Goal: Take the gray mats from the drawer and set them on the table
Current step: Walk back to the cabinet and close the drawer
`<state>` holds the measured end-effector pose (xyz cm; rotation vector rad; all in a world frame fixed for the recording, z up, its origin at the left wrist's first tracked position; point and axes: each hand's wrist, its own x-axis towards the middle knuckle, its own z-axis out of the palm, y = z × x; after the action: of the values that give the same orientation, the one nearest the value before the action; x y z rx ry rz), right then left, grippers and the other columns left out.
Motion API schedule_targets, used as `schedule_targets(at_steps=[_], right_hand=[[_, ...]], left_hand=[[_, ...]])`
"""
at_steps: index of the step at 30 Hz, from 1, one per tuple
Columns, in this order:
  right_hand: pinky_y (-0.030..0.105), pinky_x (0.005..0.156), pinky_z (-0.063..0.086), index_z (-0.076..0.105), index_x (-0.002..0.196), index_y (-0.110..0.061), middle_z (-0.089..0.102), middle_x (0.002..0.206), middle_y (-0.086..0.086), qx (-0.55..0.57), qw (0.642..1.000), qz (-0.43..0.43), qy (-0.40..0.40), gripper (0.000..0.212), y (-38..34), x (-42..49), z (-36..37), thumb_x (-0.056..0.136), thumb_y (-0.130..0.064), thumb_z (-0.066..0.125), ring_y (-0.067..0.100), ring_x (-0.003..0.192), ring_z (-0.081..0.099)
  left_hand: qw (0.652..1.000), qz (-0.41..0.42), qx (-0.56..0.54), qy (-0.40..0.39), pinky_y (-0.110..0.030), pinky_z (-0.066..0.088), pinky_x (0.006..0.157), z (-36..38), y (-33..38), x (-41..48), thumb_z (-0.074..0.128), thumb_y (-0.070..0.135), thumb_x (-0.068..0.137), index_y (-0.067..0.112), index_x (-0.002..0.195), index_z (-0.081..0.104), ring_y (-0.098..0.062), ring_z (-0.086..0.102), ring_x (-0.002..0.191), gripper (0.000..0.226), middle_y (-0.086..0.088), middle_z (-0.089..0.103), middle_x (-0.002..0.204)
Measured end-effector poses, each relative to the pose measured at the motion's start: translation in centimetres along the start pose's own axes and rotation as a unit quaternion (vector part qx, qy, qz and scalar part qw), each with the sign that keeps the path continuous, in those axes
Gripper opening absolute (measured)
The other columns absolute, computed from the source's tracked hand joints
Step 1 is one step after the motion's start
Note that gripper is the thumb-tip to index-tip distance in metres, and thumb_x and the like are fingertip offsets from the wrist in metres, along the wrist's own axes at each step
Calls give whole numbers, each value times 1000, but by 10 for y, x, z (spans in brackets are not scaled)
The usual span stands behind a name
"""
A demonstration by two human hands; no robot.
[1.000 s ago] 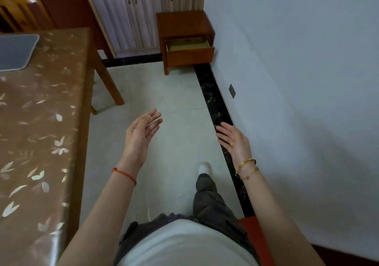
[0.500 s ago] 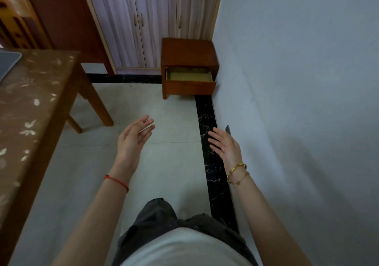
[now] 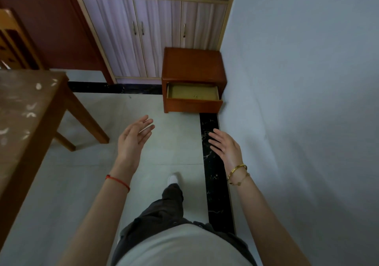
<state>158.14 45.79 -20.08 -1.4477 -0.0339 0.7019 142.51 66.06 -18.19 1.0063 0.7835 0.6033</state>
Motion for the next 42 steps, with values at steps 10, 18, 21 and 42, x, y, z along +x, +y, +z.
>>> schedule_targets(at_steps=[10,18,21,42], right_hand=[[41,105,43,56,125,-9,59,130,15,5,1000,17,-5,37,-53,172,32,102,-29,35,30,120,56],[41,103,46,58,126,-5,63,125,14,21,997,57,46,37,-76,258,39,101,-27,42,29,115,60],[40,101,48,59,125,-5,65,121,13,31,995,78,62,37,-86,292,35,100,-27,43,27,110,63],[40,112,35,30,147,-2,37,151,17,56,934,337,105,49,-48,540,-8,106,-26,24,34,138,37]], left_hand=[[999,-15,30,-14,-32,49,102,53,37,172,47,22,103,20,117,65,-18,68,114,24,-5,70,122],[996,-71,57,-13,-31,50,100,92,34,266,49,24,101,19,115,66,-18,68,113,22,-6,70,122],[994,-93,56,0,-32,50,99,108,28,300,51,24,100,18,114,67,-19,68,112,22,-6,70,120],[923,-354,-42,143,-39,44,102,174,-95,500,39,18,104,4,124,50,-34,51,132,28,-15,52,144]])
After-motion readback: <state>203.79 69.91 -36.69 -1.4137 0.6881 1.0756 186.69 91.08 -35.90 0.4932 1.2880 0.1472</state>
